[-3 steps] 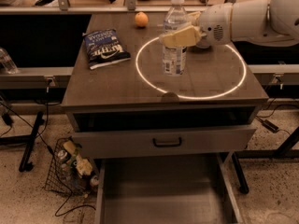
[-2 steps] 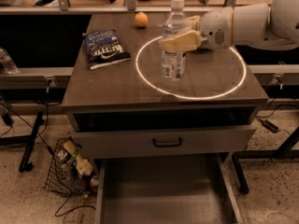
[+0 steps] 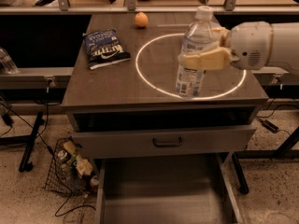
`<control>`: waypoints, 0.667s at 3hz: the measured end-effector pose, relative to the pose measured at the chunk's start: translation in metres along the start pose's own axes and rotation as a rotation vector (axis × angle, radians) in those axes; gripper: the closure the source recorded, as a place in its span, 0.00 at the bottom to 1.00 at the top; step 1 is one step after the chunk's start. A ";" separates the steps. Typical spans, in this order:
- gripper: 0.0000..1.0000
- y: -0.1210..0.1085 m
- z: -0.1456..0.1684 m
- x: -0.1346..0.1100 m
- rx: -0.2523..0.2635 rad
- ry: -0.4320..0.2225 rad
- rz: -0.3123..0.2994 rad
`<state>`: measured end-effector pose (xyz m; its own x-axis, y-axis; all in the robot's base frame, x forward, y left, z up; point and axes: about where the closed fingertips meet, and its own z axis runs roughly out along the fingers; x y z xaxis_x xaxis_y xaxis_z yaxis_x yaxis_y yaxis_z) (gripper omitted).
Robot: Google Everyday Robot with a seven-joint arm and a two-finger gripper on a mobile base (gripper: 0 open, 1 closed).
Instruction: Place blue plastic bottle into middle drawer
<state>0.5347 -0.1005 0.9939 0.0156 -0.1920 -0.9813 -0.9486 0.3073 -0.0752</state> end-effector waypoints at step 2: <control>1.00 0.065 -0.096 0.039 0.085 0.051 -0.054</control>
Offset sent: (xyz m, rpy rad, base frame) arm -0.1325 -0.1254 -0.0497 -0.1097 -0.0432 -0.1435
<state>0.4434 -0.1777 0.9679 0.0474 -0.2572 -0.9652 -0.9168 0.3725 -0.1442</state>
